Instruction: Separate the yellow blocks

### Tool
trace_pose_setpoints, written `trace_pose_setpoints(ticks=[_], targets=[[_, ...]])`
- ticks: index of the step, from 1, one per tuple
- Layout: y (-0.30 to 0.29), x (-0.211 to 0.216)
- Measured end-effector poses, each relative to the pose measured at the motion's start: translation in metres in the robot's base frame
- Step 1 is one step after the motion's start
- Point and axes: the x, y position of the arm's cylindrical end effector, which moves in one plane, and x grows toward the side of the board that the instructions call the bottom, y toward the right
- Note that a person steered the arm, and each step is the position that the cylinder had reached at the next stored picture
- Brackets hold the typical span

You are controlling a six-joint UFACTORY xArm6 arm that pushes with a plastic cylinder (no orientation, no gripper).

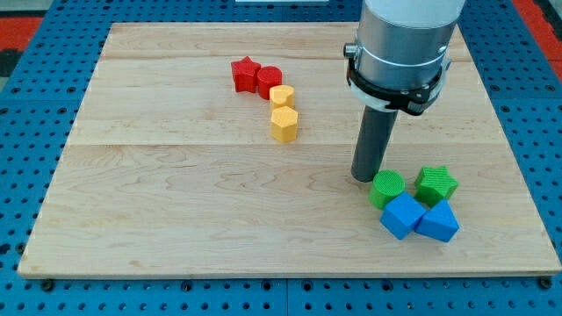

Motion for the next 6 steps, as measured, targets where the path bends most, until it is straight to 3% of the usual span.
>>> trace_pose_setpoints(ticks=[1,4,6], targets=[[0.001,0.000],[0.027,-0.077],[-0.076,-0.091]])
